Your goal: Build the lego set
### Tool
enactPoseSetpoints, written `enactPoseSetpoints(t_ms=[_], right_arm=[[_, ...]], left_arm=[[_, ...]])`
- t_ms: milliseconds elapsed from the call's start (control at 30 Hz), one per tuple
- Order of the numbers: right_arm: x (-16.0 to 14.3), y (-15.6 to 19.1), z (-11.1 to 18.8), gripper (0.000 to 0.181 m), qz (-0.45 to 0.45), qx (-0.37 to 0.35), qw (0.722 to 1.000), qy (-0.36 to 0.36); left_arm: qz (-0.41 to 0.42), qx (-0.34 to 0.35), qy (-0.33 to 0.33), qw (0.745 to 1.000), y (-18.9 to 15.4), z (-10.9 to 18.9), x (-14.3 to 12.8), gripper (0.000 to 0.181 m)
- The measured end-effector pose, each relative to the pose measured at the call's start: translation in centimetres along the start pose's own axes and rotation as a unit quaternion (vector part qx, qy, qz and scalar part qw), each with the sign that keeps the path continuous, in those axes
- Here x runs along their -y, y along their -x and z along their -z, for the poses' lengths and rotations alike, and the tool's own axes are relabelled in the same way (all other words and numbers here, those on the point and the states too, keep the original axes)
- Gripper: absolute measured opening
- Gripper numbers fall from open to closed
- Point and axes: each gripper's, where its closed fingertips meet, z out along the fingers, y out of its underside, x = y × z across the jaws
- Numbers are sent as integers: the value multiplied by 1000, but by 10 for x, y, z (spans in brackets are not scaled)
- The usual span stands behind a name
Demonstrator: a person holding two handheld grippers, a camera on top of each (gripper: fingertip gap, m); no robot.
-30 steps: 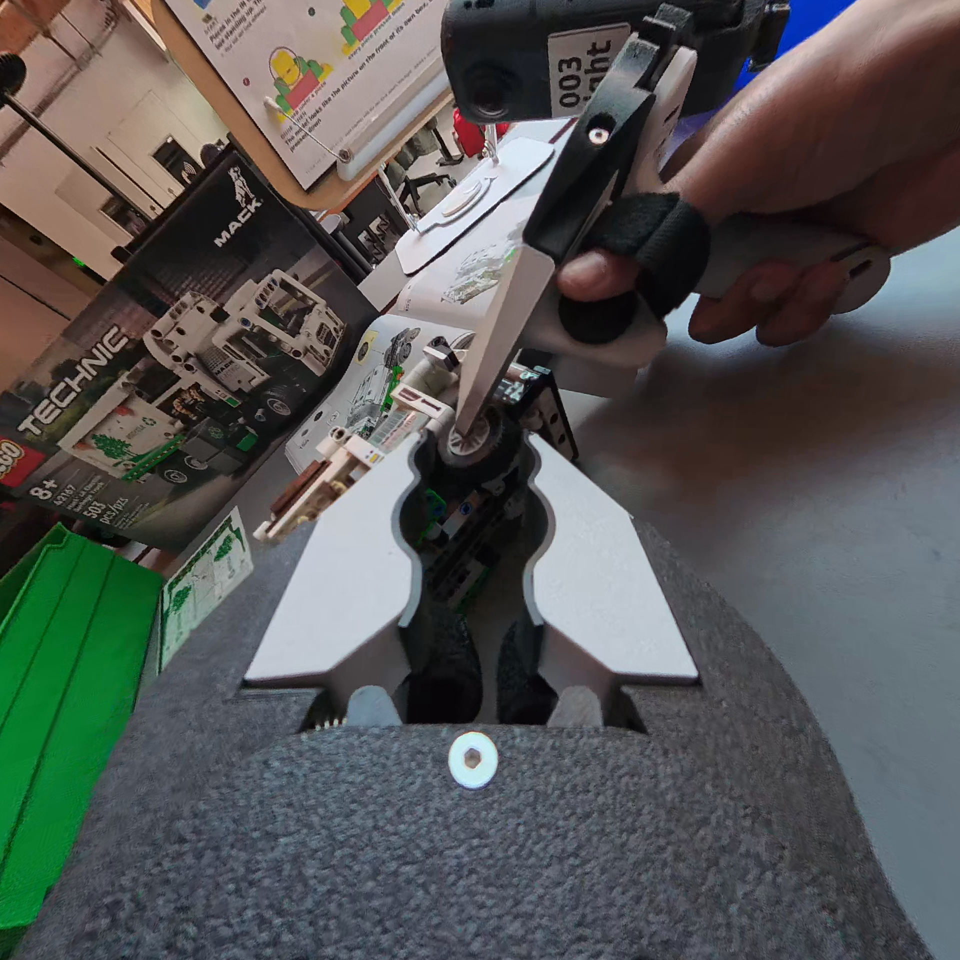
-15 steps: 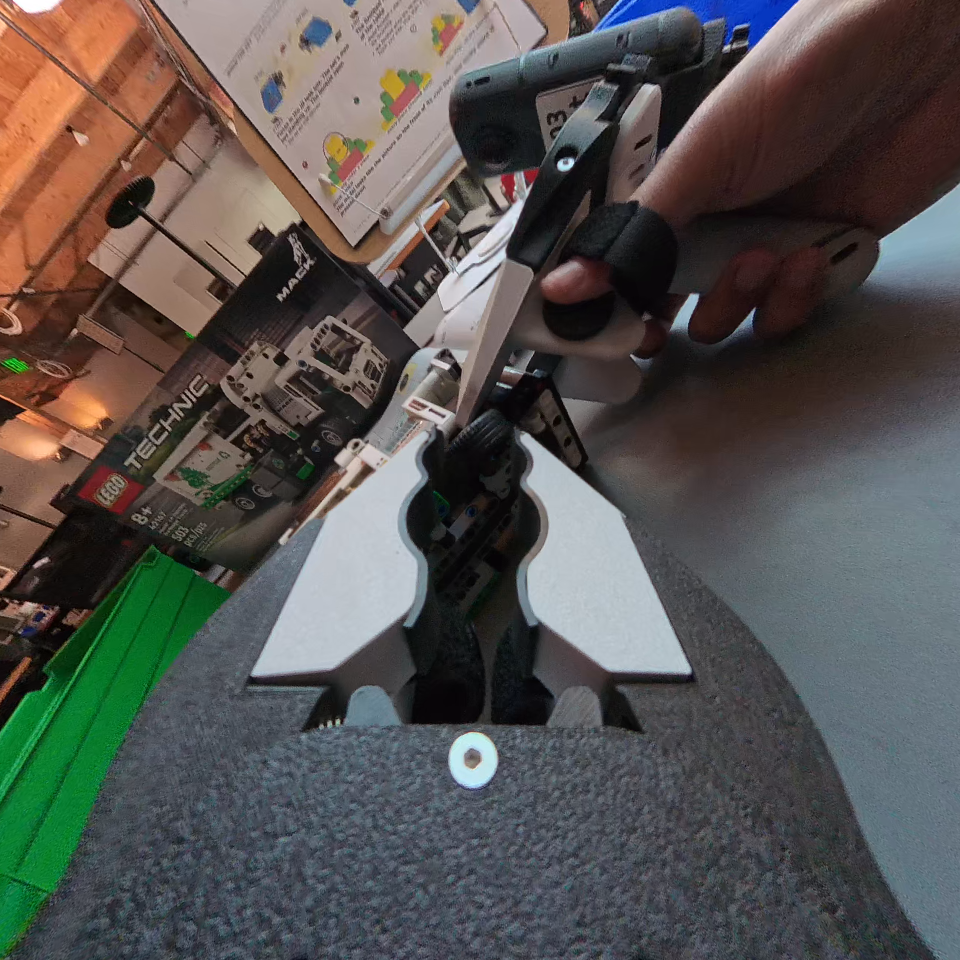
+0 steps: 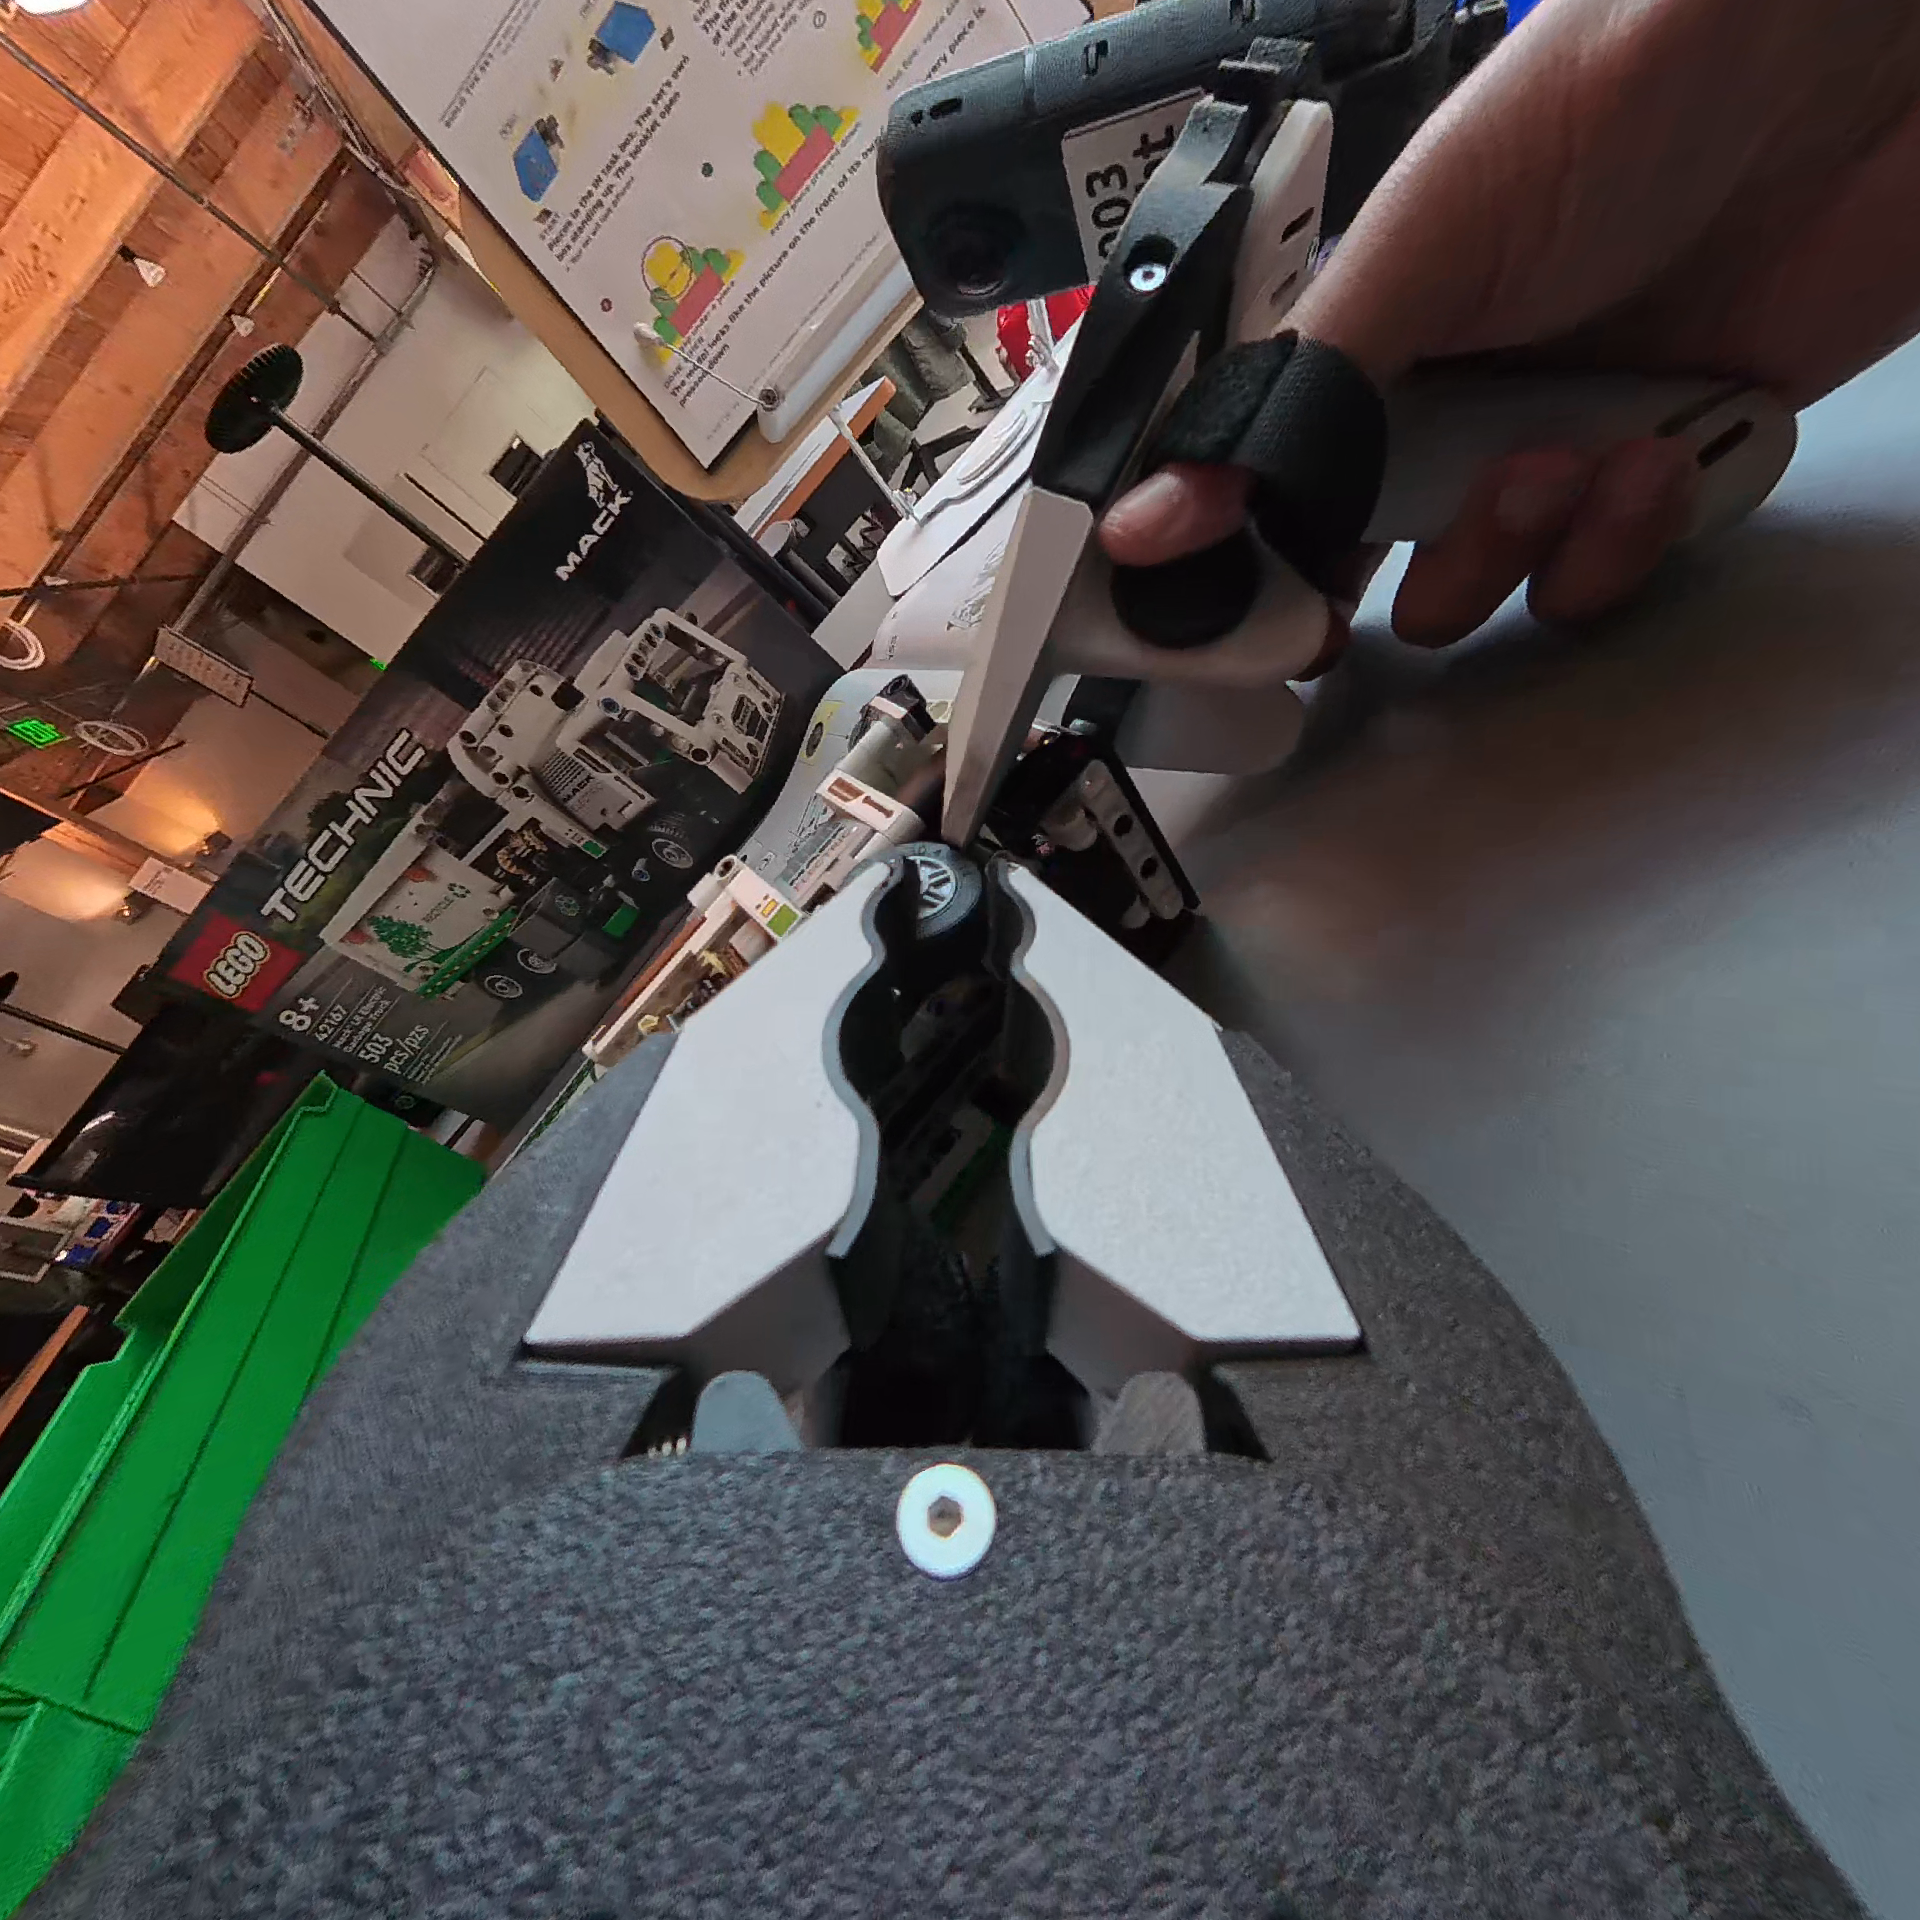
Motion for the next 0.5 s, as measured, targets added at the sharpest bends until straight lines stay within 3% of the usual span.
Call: enactPoseSetpoints(t_ms=[367, 500], right_arm=[[5, 6, -11, 81, 1, -1, 1000, -14], [2, 4, -14, 82, 40, -36, 999, 4]], left_arm=[[16, -4, -2, 1000, 3, 1, -2, 14], [10, 12, -8, 1000, 9, 10, -1, 14]])
